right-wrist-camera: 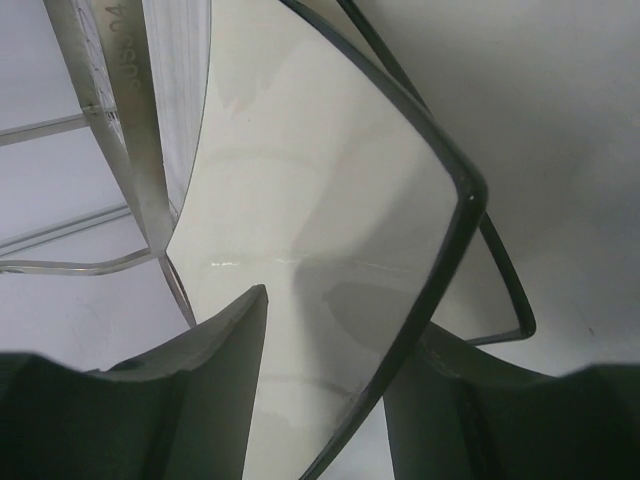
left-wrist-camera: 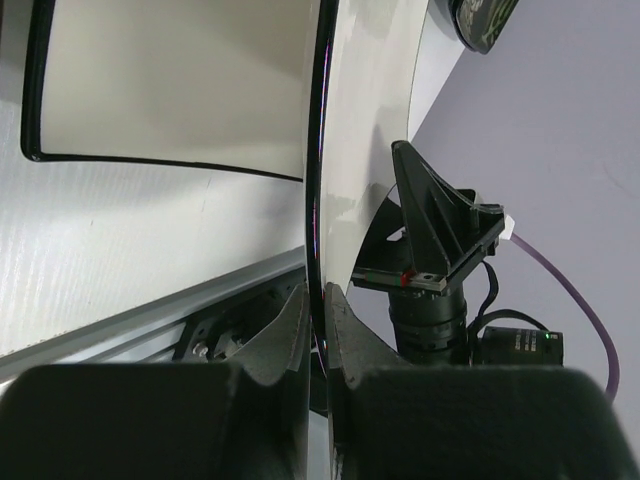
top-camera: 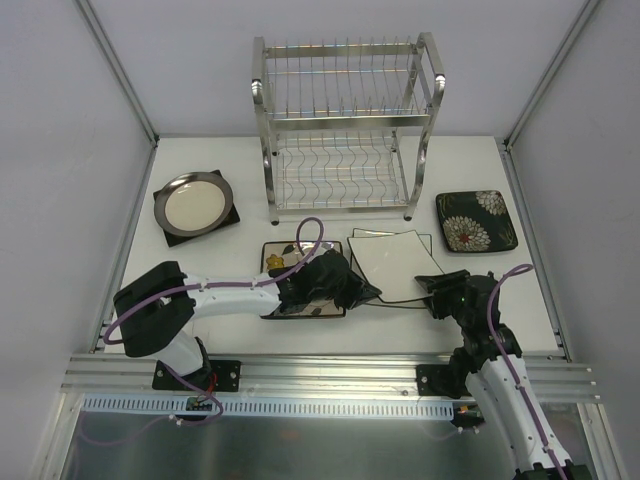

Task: Load the plates into the dish rack
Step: Pass the plate from the left arm to the right

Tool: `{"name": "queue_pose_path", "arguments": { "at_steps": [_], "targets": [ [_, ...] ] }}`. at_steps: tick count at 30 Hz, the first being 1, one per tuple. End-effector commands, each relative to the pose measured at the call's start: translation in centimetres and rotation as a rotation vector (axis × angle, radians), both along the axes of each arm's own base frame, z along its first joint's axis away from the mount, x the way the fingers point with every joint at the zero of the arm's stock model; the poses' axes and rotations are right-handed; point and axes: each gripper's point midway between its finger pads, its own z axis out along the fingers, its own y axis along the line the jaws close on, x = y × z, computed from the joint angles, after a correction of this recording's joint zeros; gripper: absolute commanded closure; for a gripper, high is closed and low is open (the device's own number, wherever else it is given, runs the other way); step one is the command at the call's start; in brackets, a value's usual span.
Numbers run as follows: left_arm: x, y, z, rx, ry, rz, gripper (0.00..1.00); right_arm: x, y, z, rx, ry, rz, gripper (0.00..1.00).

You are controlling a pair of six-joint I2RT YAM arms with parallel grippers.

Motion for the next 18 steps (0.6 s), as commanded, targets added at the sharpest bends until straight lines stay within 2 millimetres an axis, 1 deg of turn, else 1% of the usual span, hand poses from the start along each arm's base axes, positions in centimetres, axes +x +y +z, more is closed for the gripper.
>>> {"name": "queue_pose_path", "arguments": {
  "at_steps": [1,3,9,11,12,14,18],
  "targets": [
    [-2.7,-2.9,5.0,-0.203,-0.033,-0.140,1.00,1.4,0.6,4.2,0.008,-0.151,0.036,0.51],
    [-3.1,-2.8,5.0,-0.212,-0.033,-0.149,1.00,1.4,0.6,4.3,0.003,-0.157,0.038,0.55],
    [-3.6,-2.4,5.0,-0.218,-0.031,-0.157,1.00,1.4,0.4,4.6,-0.014,-0.173,0.040,0.63],
    [-3.8,-2.2,4.9,-0.220,-0.029,-0.163,1.00,1.3,0.4,4.8,-0.023,-0.174,0.046,0.70],
    [-3.8,-2.1,5.0,-0.222,-0.029,-0.164,1.00,1.3,0.4,5.1,-0.027,-0.183,0.049,0.70],
    [-4.0,-1.9,5.0,-0.223,-0.029,-0.165,1.00,1.3,0.4,5.3,-0.037,-0.186,0.052,0.74],
    [-4.6,-1.5,4.1,-0.211,-0.008,-0.182,1.00,1.2,0.2,6.1,-0.061,-0.206,0.058,0.83]
  ]
}}
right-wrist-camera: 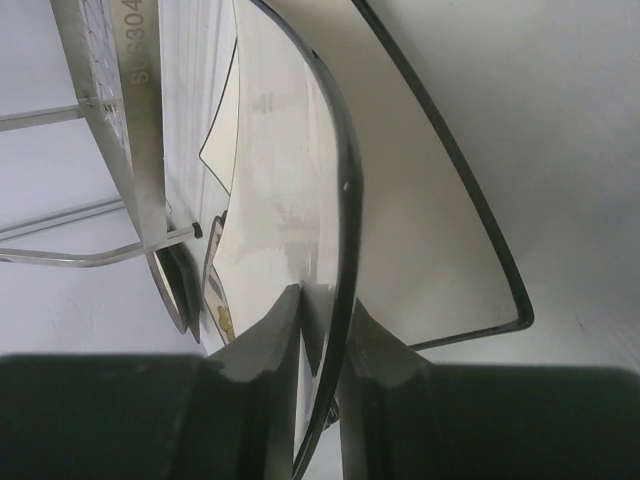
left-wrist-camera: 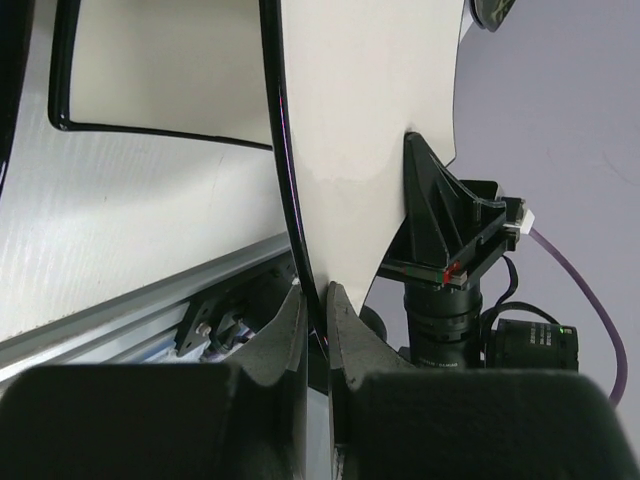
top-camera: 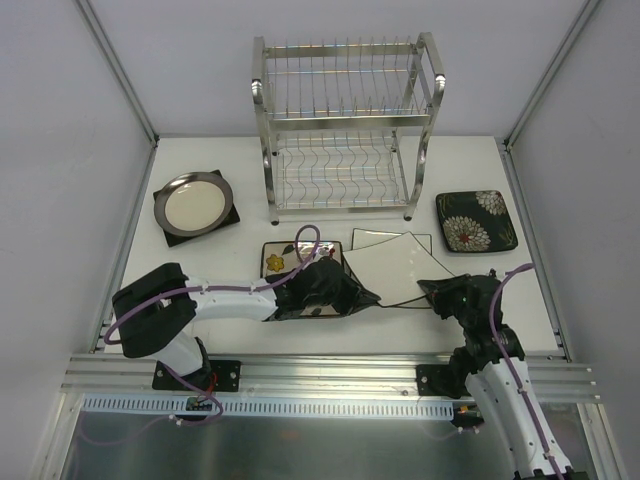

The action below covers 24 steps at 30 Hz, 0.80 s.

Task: Load the plates into the dish rack
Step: Pass the plate from the left arm to the right

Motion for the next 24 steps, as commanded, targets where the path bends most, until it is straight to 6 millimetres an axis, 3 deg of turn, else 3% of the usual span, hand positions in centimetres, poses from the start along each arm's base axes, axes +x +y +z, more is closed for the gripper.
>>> {"name": "queue_pose_path", "arguments": {
  "at_steps": [1,5,8,20,24],
  "targets": [
    [-3.3,-1.7,4.9,-0.166,-0.051,-0.160,1.00,1.4,0.6,5.9,-0.002,-0.186,0.043,0.84],
    [-3.9,-1.8,4.7,-0.168,-0.046,-0.194,0.89,1.4,0.5,6.9,-0.033,-0.206,0.060,0.93],
    [-4.0,-1.6,4.6,-0.167,-0.057,-0.199,0.74,1.2,0.3,7.7,-0.071,-0.210,0.073,0.99],
    [-3.8,-0.3,5.6,-0.173,-0.143,-0.190,0.21,0.6,-0.4,12.4,-0.244,-0.280,0.156,0.99],
    [-3.6,0.4,6.1,-0.175,-0.182,-0.178,0.13,0.3,-0.4,15.0,-0.299,-0.339,0.198,0.99]
  ]
}}
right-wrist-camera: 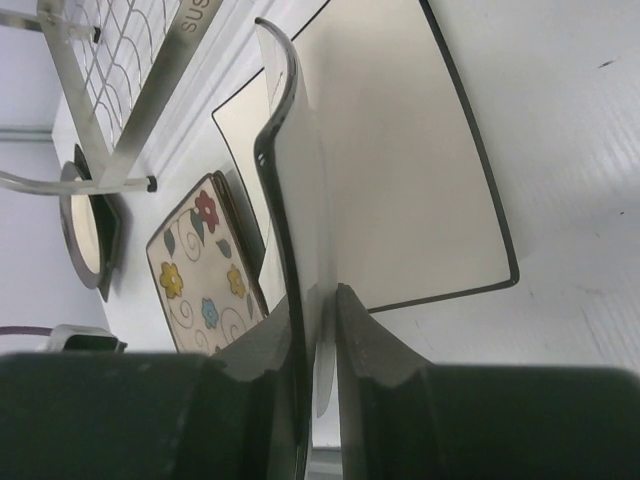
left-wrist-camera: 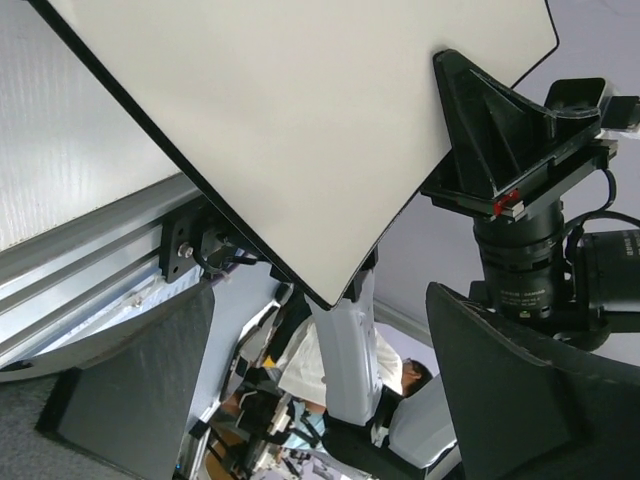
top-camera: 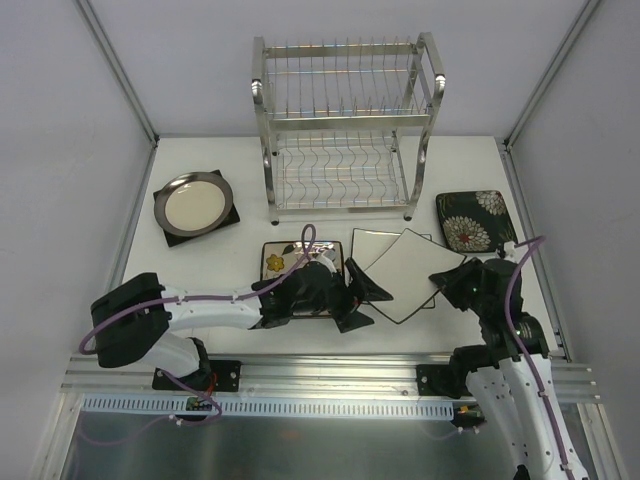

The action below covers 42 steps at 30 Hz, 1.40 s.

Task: Load the plates into the dish rack
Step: Pass the plate from the left arm to the right, then insert the plate into the dish rack

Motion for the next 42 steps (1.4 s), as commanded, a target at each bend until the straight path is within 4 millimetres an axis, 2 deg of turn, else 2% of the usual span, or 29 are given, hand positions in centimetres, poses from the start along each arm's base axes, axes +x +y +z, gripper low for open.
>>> {"name": "queue_pose_path", "arguments": {
  "at_steps": [1,3,4,6,7,10,11,13,14,16,17,21,23,27,30,36,37,39,41,42],
  "targets": [
    [0.2,0.5,1.9,-0.045,-0.086,0.009,0.11,1.5,1.0,9.1,0.002,-0.277,0.081,0.99],
    [0.2,1.0,2.0,-0.044,-0.102,0.013,0.10,1.3,1.0,9.7,-0.037,-0.282,0.114,0.99],
    [0.2,1.3,1.5,-0.030,-0.104,0.014,0.10,1.1,1.2,11.2,-0.043,-0.314,0.133,0.99],
    [0.3,1.8,1.7,-0.020,-0.132,0.011,0.09,1.0,1.2,11.9,-0.067,-0.311,0.158,0.99],
    [0.6,2.3,1.2,0.008,-0.137,0.018,0.09,0.8,1.3,13.2,-0.091,-0.342,0.185,0.99],
    [1.5,3.3,1.9,0.049,-0.219,0.016,0.06,0.4,1.5,14.3,-0.130,-0.354,0.229,0.99],
    [2.0,4.1,1.1,0.106,-0.246,0.012,0.06,0.2,1.5,15.7,-0.137,-0.381,0.237,0.99],
    [2.7,5.1,2.0,0.117,-0.299,0.011,0.04,0.2,1.7,16.7,-0.159,-0.398,0.269,0.99],
    [3.6,6.1,1.4,0.165,-0.324,0.014,0.04,0.0,1.7,17.6,-0.164,-0.413,0.277,0.99],
    [4.3,7.2,1.9,0.195,-0.376,0.001,0.04,0.2,2.2,18.4,-0.169,-0.421,0.310,0.99],
    [4.8,7.9,1.7,0.216,-0.379,0.004,0.04,0.1,2.2,19.5,-0.167,-0.441,0.313,0.99],
    [7.3,11.4,1.2,0.304,-0.390,0.041,0.04,0.3,3.2,21.1,-0.145,-0.451,0.365,1.00],
    [8.1,12.3,1.7,0.342,-0.447,0.031,0.04,0.2,3.9,21.6,-0.123,-0.458,0.407,0.99],
    [10.3,15.5,2.6,0.498,-0.544,0.081,0.03,0.6,4.7,22.9,-0.115,-0.476,0.464,0.99],
    [11.6,18.3,2.8,0.586,-0.547,0.123,0.04,0.5,5.8,24.9,-0.094,-0.544,0.529,1.00],
    [12.6,22.1,2.6,0.672,-0.561,0.148,0.04,0.8,6.7,26.2,-0.096,-0.601,0.602,1.00],
    [12.9,22.9,3.0,0.684,-0.580,0.149,0.04,0.9,7.1,27.1,-0.084,-0.626,0.614,0.99],
    [13.0,23.3,3.3,0.694,-0.611,0.118,0.04,1.0,7.2,28.3,-0.087,-0.669,0.618,1.00],
    [13.5,24.9,3.0,0.753,-0.624,0.102,0.04,1.4,7.2,30.4,-0.102,-0.728,0.610,1.00],
    [13.7,25.3,3.2,0.765,-0.632,0.098,0.04,1.6,7.2,30.8,-0.107,-0.732,0.615,0.99]
  ]
}}
